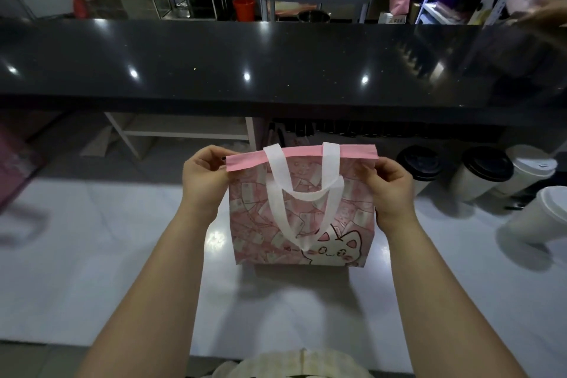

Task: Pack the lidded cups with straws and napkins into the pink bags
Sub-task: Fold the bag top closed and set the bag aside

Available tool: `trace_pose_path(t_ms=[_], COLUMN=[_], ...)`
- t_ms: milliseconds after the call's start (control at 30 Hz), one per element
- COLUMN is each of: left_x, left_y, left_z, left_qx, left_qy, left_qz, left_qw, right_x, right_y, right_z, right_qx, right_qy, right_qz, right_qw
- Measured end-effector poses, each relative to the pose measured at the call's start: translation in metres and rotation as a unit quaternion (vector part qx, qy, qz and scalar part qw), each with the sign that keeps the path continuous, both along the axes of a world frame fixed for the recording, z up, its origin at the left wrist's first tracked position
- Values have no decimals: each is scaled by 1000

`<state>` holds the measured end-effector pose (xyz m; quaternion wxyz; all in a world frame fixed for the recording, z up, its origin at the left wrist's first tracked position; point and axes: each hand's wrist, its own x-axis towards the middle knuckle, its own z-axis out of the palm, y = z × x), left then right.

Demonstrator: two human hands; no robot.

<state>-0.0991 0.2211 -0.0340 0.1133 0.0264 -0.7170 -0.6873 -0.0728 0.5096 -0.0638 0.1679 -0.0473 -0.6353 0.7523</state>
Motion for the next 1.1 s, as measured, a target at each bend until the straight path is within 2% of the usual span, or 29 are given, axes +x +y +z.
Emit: trace_pose_path(t_ms=[133,267,400,533,600,667,733,800,900,1033,1100], left_x=[7,13,14,16,17,17,17,19,25,32,32], left_y=[-2,-5,-9,-11,-13,-17,-22,-27,-35,-30,-21], left_z=[2,3,6,6,3,0,-1,0,8,13,12], left_qx=[-10,-24,-43,-46,-38,-61,-122,-188,-256,-301,-318], left_qy=[12,34,52,76,76,73,79,95,112,137,133], left_qz=[-16,-55,-52,-60,-77,-82,-80,-77,-78,-51,-26], left_qw=[1000,998,996,994,993,992,986,975,957,942,938], right_x=[7,11,12,11,12,14,13,13,18,28,28], right_y=[-3,-2,6,9,9,11,12,14,17,8,4], right_z=[5,15,20,18,16,14,12,12,19,32,35], right_qx=[77,119,194,275,345,426,479,503,496,419,411], right_qy=[40,44,52,72,96,154,217,233,198,124,77], right_qz=[-26,0,28,-1,-3,6,24,38,60,62,46], right_qw=[996,992,979,959,934,891,850,831,843,897,907])
